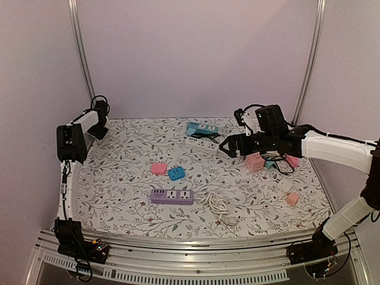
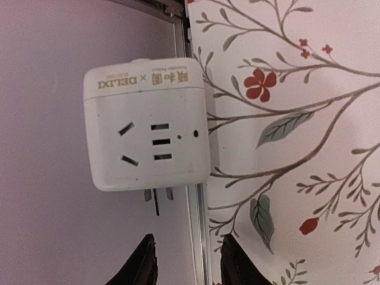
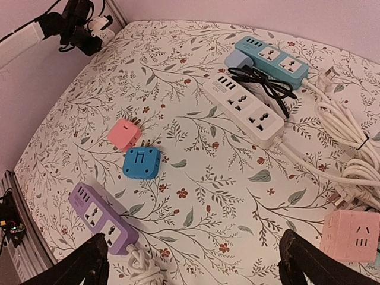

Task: Insert the plug
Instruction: Move the plug to the center of the board.

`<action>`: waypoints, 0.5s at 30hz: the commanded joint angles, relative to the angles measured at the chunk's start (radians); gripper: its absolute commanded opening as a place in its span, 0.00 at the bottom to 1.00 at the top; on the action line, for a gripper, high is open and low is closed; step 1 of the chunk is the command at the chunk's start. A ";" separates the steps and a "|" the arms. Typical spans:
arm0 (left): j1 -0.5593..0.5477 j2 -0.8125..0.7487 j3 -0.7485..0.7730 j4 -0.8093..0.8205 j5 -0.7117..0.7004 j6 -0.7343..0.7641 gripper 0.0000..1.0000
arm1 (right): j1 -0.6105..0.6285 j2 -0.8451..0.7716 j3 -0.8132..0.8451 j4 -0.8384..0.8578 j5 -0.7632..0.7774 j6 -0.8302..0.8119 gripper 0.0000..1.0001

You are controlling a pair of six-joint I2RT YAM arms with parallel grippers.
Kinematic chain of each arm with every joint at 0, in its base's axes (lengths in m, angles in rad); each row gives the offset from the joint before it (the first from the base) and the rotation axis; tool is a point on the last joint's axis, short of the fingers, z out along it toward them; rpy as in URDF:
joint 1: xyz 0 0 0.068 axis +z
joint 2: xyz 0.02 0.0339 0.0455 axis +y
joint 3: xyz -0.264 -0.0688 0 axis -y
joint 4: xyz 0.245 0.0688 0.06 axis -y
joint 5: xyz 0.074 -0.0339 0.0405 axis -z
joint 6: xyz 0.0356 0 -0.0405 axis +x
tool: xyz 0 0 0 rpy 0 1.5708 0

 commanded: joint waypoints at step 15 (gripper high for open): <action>0.037 0.061 0.034 0.151 0.014 0.034 0.34 | 0.021 0.052 0.076 0.005 -0.025 0.035 0.99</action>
